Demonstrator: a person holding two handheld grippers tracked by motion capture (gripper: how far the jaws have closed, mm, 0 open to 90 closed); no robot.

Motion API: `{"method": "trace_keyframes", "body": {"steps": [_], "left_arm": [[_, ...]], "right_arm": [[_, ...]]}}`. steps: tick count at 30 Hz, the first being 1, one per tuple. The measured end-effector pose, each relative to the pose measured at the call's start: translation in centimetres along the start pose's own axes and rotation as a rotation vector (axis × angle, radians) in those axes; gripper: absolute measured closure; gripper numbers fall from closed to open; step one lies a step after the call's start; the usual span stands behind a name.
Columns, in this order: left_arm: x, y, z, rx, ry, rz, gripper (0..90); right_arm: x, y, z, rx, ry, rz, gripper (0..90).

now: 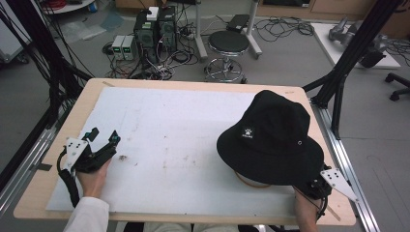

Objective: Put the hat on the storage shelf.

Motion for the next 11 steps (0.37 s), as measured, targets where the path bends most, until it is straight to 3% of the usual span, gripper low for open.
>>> {"method": "trace_keyframes", "body": {"steps": [11], "left_arm": [[0.12,0.18,0.07,0.007,0.002,-0.002,29.1]], "right_arm": [[0.02,-0.07,-0.01,-0.01,-0.001,0.002,10.8]]}}
Point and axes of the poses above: each handheld gripper's, and its own axes: x roughly backward along the jaws, z roughly out of its underside, y roughly to its left, the point moved 6 cm from there along -x, roughly forward along the jaws, and after that the axes turned 5 degrees about -x, right-handed, at the moved point
